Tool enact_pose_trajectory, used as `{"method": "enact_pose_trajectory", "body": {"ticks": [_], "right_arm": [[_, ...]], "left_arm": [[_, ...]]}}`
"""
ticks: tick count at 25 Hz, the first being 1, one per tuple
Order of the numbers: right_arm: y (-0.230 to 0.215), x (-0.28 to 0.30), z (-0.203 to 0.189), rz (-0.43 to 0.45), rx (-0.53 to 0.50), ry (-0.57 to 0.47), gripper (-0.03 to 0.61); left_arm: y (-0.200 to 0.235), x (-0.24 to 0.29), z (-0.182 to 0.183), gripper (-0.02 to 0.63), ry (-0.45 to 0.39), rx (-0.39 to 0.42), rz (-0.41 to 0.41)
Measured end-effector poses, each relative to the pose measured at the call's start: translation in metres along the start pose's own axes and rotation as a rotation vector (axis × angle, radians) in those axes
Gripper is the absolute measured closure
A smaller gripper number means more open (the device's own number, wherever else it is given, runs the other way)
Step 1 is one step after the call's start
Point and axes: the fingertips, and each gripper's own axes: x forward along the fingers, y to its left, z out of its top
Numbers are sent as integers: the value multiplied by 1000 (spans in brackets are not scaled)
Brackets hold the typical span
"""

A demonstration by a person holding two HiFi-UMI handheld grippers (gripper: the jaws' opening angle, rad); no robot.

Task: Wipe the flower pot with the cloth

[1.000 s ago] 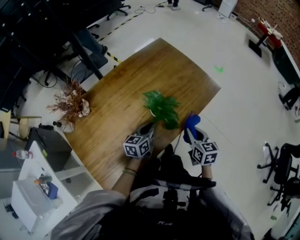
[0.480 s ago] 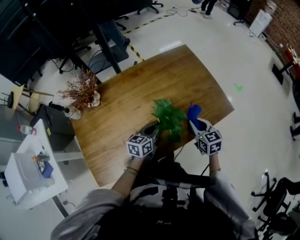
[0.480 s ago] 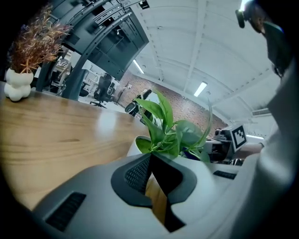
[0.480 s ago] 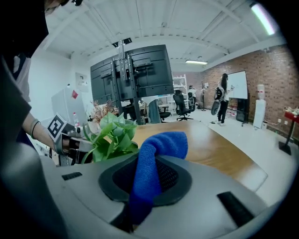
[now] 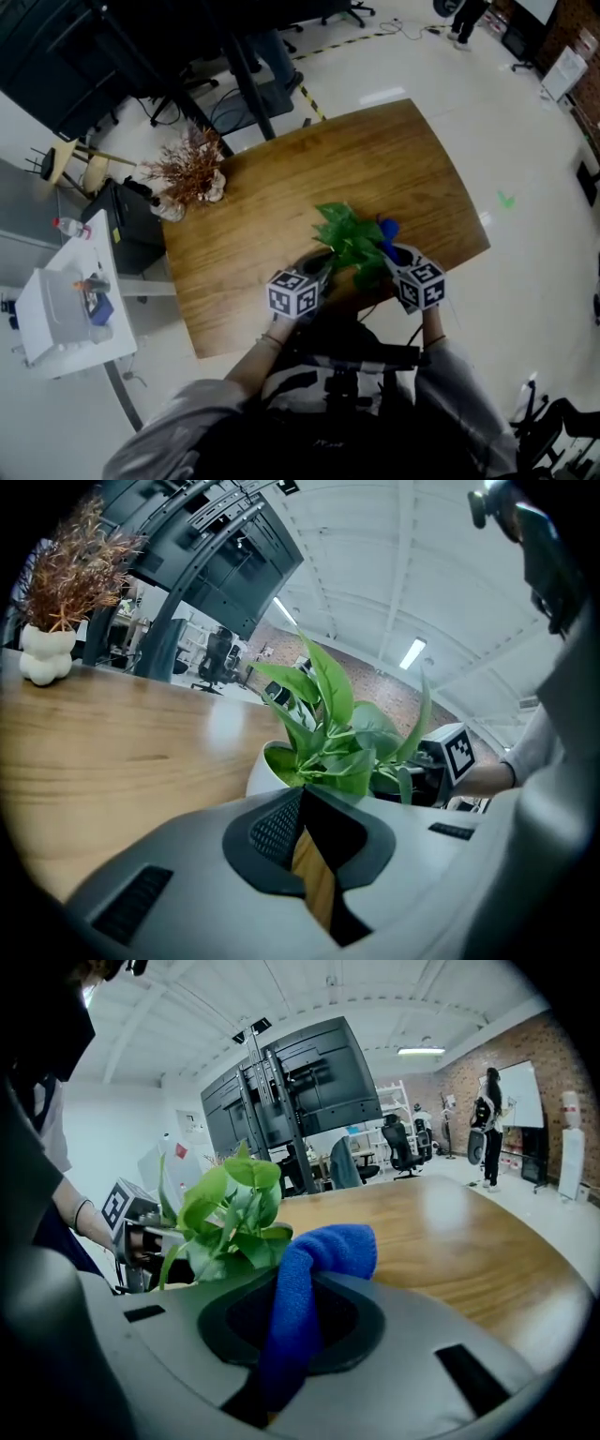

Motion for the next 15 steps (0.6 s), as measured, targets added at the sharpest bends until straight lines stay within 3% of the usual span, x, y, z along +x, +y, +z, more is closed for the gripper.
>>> {"method": "enact_pose_trajectory", "body": {"ticks": [6,15], "right_arm": [[27,18,-15,110,8,34,522],[76,47,-33,200,15,73,522]], "left_arm": [[18,-1,9,607,-38,-36,51],[57,-5,25,607,-96,-72,140]]}}
